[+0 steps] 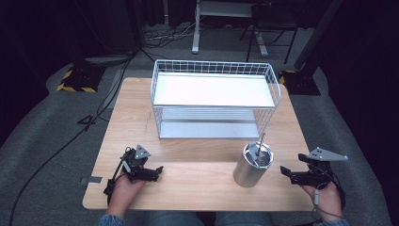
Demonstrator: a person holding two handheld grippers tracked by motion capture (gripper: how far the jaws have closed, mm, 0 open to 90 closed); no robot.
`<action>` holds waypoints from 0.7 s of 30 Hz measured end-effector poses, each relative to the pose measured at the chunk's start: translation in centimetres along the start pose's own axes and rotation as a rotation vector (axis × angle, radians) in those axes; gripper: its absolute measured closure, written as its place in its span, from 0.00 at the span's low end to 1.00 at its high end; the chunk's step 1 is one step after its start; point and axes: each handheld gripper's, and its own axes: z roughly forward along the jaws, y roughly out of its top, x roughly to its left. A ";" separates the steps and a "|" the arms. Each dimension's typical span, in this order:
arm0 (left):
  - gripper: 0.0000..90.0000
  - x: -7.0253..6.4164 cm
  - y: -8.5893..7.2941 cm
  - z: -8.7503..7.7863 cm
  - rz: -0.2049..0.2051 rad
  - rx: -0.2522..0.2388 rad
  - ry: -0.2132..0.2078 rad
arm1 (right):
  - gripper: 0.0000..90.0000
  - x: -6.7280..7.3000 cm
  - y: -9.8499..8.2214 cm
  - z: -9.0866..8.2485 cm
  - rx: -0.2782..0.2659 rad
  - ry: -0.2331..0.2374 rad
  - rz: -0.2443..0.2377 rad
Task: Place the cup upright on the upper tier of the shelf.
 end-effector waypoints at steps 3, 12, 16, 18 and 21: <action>0.04 0.0 0.0 0.0 0.000 0.000 0.000 | 0.00 0.5 0.3 -0.3 -0.001 0.013 -0.004; 0.04 0.0 0.0 0.0 0.000 0.000 0.000 | 0.00 1.6 0.9 -0.9 -0.031 0.060 -0.016; 0.04 0.0 0.0 0.0 0.000 0.000 0.000 | 0.00 2.0 1.2 -1.1 -0.044 0.070 -0.018; 0.04 0.0 0.0 0.0 0.000 0.000 0.000 | 0.00 2.4 1.5 -1.4 -0.057 0.075 -0.021; 0.04 0.0 0.0 0.0 0.000 0.000 0.000 | 0.00 3.0 1.8 -1.7 -0.065 0.089 -0.024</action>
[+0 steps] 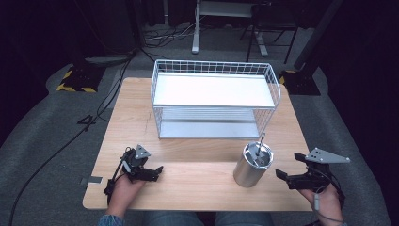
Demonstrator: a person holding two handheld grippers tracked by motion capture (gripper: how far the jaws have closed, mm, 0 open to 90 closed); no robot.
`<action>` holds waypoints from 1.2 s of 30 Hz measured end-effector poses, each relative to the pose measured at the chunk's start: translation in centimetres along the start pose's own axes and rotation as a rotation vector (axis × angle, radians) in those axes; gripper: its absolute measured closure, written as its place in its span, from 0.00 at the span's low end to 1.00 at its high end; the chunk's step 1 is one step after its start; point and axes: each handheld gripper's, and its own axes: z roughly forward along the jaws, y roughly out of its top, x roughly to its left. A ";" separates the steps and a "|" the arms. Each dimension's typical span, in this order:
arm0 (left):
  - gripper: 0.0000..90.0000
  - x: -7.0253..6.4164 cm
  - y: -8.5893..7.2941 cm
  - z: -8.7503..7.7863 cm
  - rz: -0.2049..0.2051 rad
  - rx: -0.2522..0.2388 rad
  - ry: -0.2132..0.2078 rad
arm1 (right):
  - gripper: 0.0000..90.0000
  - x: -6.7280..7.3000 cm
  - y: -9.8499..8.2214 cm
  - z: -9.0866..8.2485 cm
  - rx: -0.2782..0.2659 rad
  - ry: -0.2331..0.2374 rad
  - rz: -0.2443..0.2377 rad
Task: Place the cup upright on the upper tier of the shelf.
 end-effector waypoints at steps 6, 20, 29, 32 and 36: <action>0.04 0.0 0.0 0.0 0.000 0.000 0.000 | 0.00 1.1 0.7 0.1 -0.003 0.025 -0.021; 0.04 0.0 0.0 0.0 0.003 0.000 0.001 | 0.00 2.8 2.1 1.4 0.001 0.087 -0.055; 0.04 0.0 0.0 0.0 0.000 0.000 0.000 | 0.00 4.4 2.7 2.8 0.003 0.134 -0.084; 0.04 0.0 0.0 0.0 -0.001 0.000 0.000 | 0.00 4.6 2.8 3.4 0.001 0.146 -0.089; 0.04 0.0 0.0 0.0 0.000 0.000 -0.001 | 0.00 4.8 2.9 4.3 -0.003 0.145 -0.091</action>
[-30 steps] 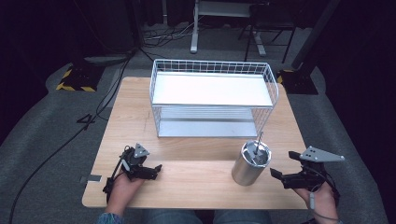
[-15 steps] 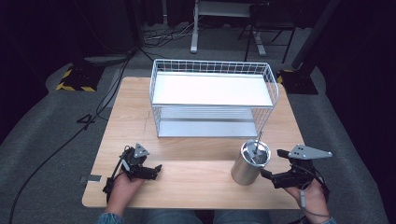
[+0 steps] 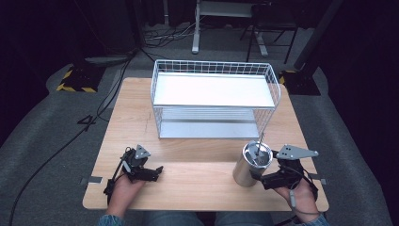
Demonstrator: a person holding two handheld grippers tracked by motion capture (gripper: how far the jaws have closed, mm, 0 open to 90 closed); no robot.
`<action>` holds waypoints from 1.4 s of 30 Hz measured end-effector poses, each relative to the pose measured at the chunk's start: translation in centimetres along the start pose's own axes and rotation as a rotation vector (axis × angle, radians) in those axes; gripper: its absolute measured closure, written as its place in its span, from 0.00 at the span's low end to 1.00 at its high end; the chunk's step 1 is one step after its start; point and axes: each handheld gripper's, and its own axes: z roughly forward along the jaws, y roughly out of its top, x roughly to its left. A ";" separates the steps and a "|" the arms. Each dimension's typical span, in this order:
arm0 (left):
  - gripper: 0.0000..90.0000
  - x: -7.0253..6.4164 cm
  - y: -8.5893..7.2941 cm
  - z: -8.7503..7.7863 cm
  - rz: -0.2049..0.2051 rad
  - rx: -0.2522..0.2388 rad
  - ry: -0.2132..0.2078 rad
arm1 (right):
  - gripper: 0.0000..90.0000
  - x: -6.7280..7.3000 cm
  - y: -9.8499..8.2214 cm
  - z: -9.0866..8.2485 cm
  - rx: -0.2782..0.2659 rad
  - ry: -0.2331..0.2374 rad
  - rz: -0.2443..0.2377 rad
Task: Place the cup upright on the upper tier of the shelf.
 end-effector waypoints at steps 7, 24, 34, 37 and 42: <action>0.04 0.0 0.0 0.0 0.000 0.000 0.000 | 0.00 -0.2 -0.2 1.2 -0.005 0.000 0.002; 0.04 0.0 0.0 0.0 0.000 0.000 -0.001 | 0.03 -0.2 -0.8 3.4 0.017 -0.021 -0.015; 0.04 0.0 0.0 0.0 0.001 0.000 -0.001 | 0.03 -0.1 -0.6 3.3 0.024 -0.030 -0.019; 0.04 0.0 0.0 0.0 0.001 0.000 -0.001 | 0.04 0.0 -0.4 3.2 0.035 -0.045 -0.028; 0.04 0.0 0.0 0.0 0.000 0.000 -0.001 | 0.04 0.0 -0.1 3.0 0.056 -0.038 -0.005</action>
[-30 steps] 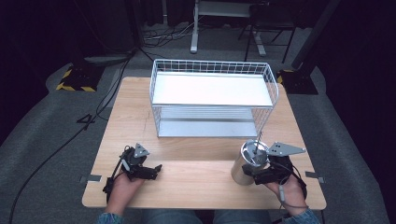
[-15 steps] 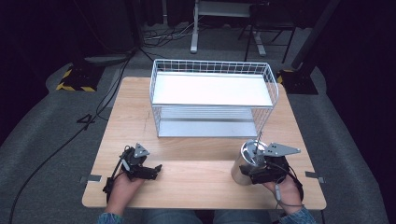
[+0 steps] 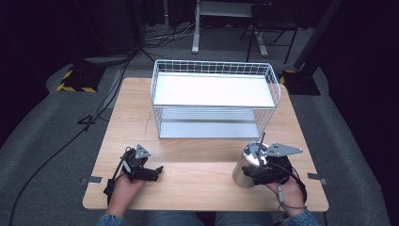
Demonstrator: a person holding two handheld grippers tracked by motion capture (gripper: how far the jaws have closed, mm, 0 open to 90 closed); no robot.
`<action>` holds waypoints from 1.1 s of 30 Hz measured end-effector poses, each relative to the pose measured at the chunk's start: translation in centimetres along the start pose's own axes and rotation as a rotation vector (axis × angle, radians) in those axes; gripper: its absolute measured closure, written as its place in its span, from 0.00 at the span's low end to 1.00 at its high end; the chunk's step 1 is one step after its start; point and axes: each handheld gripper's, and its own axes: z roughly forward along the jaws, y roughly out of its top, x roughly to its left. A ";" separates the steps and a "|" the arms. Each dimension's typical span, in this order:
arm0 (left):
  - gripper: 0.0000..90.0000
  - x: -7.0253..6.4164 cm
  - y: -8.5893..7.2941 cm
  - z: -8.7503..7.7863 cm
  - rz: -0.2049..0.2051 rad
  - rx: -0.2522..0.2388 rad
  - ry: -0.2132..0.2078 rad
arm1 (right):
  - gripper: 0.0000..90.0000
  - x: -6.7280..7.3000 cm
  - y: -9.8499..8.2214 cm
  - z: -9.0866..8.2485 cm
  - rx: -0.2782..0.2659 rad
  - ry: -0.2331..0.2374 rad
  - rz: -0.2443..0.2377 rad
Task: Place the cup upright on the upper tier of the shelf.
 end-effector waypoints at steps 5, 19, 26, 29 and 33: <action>0.04 0.0 0.0 0.0 0.000 0.000 0.000 | 0.04 0.2 0.2 -0.2 0.019 0.016 0.005; 0.04 0.0 0.0 0.0 0.001 0.000 0.000 | 0.04 1.4 2.5 -2.2 0.021 0.031 -0.029; 0.04 0.0 0.0 0.0 0.000 0.000 0.000 | 0.04 1.7 4.2 -3.5 0.013 0.033 -0.038; 0.04 0.0 0.0 0.0 0.001 0.000 0.000 | 0.04 1.8 4.8 -3.9 0.007 0.033 -0.040; 0.04 0.0 0.0 0.0 0.001 0.000 0.000 | 0.04 1.9 5.9 -4.5 -0.003 0.032 -0.050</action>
